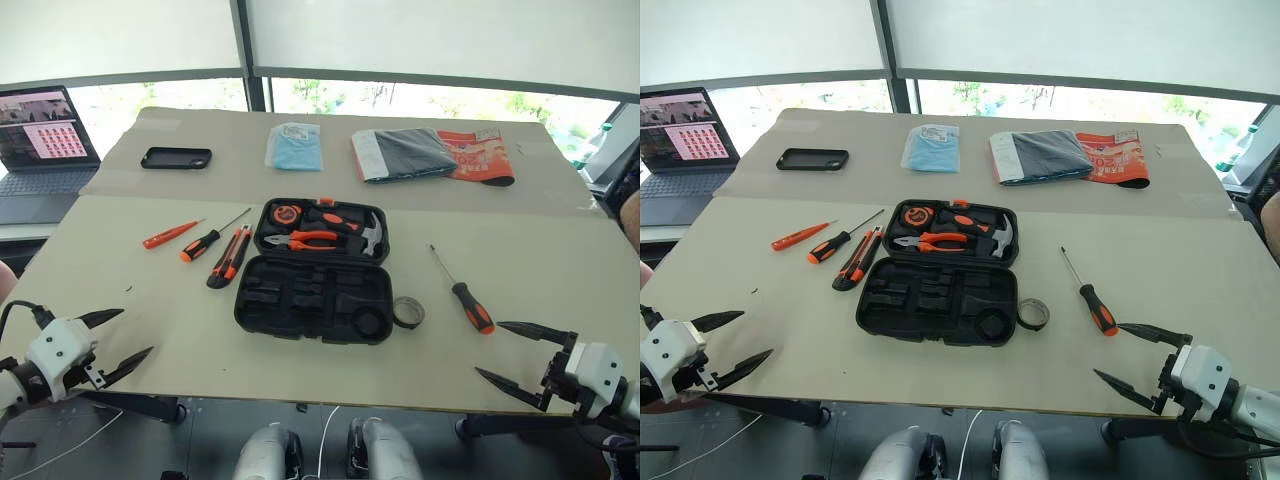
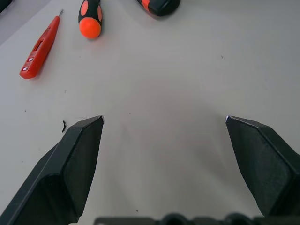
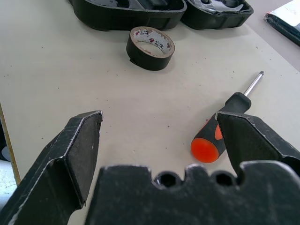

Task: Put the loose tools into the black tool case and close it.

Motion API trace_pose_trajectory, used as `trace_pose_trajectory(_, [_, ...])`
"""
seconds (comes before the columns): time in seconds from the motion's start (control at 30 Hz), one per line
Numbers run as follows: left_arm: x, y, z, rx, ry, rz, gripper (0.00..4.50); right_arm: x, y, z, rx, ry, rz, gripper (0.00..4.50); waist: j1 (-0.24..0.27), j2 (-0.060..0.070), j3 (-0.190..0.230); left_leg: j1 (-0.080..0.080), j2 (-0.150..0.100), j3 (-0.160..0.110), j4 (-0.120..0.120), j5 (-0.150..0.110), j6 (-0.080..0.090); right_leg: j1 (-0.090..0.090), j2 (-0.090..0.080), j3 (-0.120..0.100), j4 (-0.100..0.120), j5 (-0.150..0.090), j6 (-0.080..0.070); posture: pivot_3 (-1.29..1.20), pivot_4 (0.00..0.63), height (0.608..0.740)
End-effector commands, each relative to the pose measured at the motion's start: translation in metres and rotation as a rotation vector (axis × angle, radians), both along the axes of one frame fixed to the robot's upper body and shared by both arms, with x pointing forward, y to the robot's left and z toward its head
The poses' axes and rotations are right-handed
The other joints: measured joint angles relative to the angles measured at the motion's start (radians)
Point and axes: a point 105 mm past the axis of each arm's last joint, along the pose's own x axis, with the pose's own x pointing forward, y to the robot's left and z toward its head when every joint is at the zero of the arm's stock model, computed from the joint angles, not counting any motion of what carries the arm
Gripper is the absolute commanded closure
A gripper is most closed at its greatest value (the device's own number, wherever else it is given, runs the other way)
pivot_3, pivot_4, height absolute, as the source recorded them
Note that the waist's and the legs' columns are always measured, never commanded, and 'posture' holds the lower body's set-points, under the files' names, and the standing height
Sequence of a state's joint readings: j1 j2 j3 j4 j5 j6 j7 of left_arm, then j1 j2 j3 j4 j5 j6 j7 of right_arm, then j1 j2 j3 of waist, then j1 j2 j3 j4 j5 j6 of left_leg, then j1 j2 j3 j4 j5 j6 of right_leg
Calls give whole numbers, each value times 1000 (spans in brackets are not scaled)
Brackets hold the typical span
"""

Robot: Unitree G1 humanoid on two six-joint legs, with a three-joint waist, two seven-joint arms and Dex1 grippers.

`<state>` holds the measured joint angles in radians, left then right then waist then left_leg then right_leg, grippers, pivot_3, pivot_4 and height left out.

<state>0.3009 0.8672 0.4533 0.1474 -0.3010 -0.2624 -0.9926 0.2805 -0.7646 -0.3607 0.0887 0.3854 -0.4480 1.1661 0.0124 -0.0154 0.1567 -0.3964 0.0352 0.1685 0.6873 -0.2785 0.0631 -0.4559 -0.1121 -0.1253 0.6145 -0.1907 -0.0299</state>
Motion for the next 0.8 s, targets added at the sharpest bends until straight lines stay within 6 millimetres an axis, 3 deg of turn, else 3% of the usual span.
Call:
trace_pose_trajectory(0.03, [3, 6, 10, -97, -36, 112, 37, 10, 15, 17, 85, -76, 6, 11, 0, 0, 0, 0, 0, 0, 0, 0, 0, 0, 0, 0, 0, 0, 0, 0, 150, 740])
trace_pose_trajectory(0.13, [-5, 28, 8, -227, -16, 321, 37, 15, 52, 41, 280, -77, 100, 11, -13, 0, 0, 1, 0, 0, 0, 0, 0, 0, 0, 1, 1, 2, 3, 0, 150, 740])
trace_pose_trajectory(0.27, [-19, 55, 6, -279, 28, 498, 37, 28, 75, 71, 399, -189, 103, 11, -13, -1, 0, 2, 0, 0, 0, 2, -2, -1, 0, 1, 5, 2, 3, 0, 150, 740])
trace_pose_trajectory(0.33, [-19, 57, 8, -382, 71, 544, 37, 33, 85, 82, 433, -226, 120, 11, -10, -1, 0, 3, 0, 0, 0, 2, -3, -1, 0, 1, 6, 2, 3, 0, 150, 740])
trace_pose_trajectory(0.43, [-7, 44, 17, -518, 152, 545, 37, 37, 99, 94, 486, -276, 146, 11, 8, -1, 1, 6, 0, -1, 0, 2, -3, -1, 0, 0, 6, -2, -3, 0, 150, 740])
trace_pose_trajectory(0.57, [33, 32, 38, -497, 145, 518, 37, 39, 107, 93, 495, -284, 151, 11, 31, -2, 0, 6, -1, -1, 0, 2, -4, 0, -1, 0, 6, -2, -3, 0, 150, 740])
trace_pose_trajectory(0.67, [68, 9, 59, -500, 180, 423, 37, 42, 108, 93, 501, -297, 147, 11, 27, -4, 0, 4, -2, 1, 0, 6, -10, 2, 0, 1, 7, 2, 2, 0, 150, 740])
trace_pose_trajectory(0.8, [115, -5, 67, -395, 194, 382, 37, 46, 109, 90, 500, -300, 141, 11, 20, -5, 0, 4, -5, 4, 1, 7, -11, 1, 5, 1, 11, 2, 3, 0, 150, 740])
